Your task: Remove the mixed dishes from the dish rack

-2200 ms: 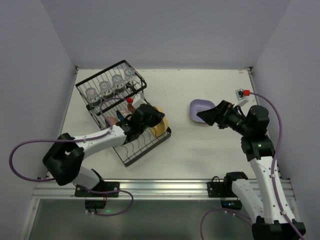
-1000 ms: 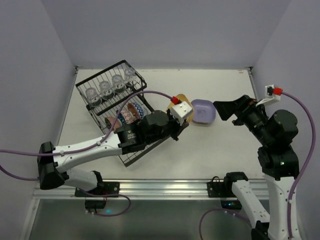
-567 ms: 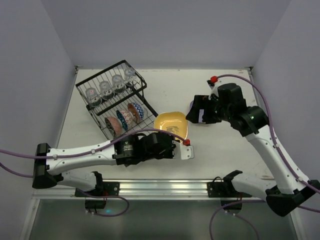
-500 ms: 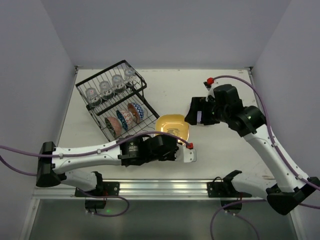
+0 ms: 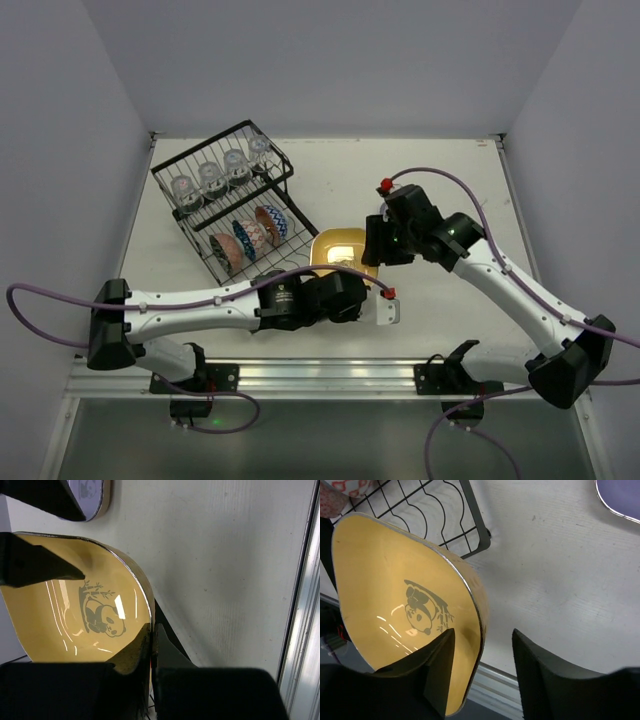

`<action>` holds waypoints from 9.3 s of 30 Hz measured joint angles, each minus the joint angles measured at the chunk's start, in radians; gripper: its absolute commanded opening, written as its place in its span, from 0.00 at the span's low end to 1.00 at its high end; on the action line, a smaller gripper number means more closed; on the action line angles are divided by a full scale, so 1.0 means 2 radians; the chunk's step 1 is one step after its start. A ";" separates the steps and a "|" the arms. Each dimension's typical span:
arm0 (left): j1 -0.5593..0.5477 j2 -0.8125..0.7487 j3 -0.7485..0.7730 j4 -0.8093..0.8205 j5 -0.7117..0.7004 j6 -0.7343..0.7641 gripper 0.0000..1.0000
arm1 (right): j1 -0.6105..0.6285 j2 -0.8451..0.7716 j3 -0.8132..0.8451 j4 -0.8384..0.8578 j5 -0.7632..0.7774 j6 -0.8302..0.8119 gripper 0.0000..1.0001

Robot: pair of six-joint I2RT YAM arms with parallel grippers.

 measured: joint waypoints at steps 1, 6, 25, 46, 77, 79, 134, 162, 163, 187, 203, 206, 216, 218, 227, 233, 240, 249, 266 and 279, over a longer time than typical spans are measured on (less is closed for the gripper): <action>0.000 0.002 0.002 0.002 -0.002 0.000 0.00 | 0.001 0.003 -0.008 0.004 -0.001 0.002 0.39; 0.000 0.011 0.003 0.009 -0.010 -0.003 0.00 | 0.003 0.006 -0.019 0.026 -0.002 0.021 0.00; 0.063 -0.074 -0.068 0.053 -0.080 -0.114 1.00 | -0.197 0.041 -0.015 0.039 0.029 -0.051 0.00; 0.118 -0.301 -0.215 0.058 -0.099 -0.266 1.00 | -0.309 0.315 0.136 0.051 -0.019 -0.126 0.00; 0.168 -0.157 -0.166 0.058 -0.173 -0.387 1.00 | -0.319 -0.116 -0.069 0.113 0.039 -0.055 0.99; 0.168 -0.144 -0.145 0.059 -0.179 -0.402 1.00 | -0.319 -0.173 -0.098 0.116 0.033 -0.049 0.99; 0.223 -0.199 -0.183 -0.035 -0.290 -0.687 1.00 | -0.317 -0.293 -0.168 0.206 -0.278 -0.013 0.99; 0.312 -0.272 -0.359 0.213 -0.211 -0.612 0.98 | -0.317 -0.290 -0.195 0.256 -0.356 0.000 0.99; 0.312 -0.275 -0.359 0.212 -0.211 -0.612 0.97 | -0.317 -0.290 -0.196 0.257 -0.356 0.000 0.99; 0.319 -0.253 -0.389 0.208 -0.251 -0.621 0.77 | -0.311 -0.283 -0.199 0.261 -0.374 0.001 0.99; 0.357 -0.241 -0.422 0.311 -0.241 -0.568 0.54 | -0.298 -0.280 -0.199 0.261 -0.381 0.000 0.99; 0.363 -0.235 -0.428 0.330 -0.233 -0.562 0.49 | -0.297 -0.280 -0.199 0.261 -0.381 0.000 0.99; 0.374 -0.214 -0.436 0.377 -0.218 -0.542 0.33 | -0.290 -0.280 -0.199 0.258 -0.381 -0.004 0.99; 0.374 -0.214 -0.437 0.385 -0.215 -0.540 0.30 | -0.288 -0.280 -0.199 0.258 -0.380 -0.004 0.99; 0.380 -0.215 -0.450 0.417 -0.204 -0.537 0.12 | -0.286 -0.280 -0.199 0.255 -0.377 -0.004 0.99; 0.383 -0.218 -0.458 0.433 -0.199 -0.536 0.00 | -0.285 -0.280 -0.199 0.255 -0.377 -0.006 0.99; 0.387 -0.228 -0.470 0.449 -0.190 -0.536 0.00 | -0.284 -0.280 -0.199 0.254 -0.369 -0.008 0.99; 0.393 -0.248 -0.497 0.488 -0.177 -0.538 0.00 | -0.284 -0.280 -0.199 0.254 -0.368 -0.008 0.99; 0.393 -0.285 -0.528 0.587 -0.147 -0.519 0.00 | -0.281 -0.281 -0.198 0.254 -0.368 -0.008 0.99; 0.393 -0.322 -0.529 0.582 -0.151 -0.510 0.00 | -0.281 -0.278 -0.199 0.255 -0.368 -0.010 0.99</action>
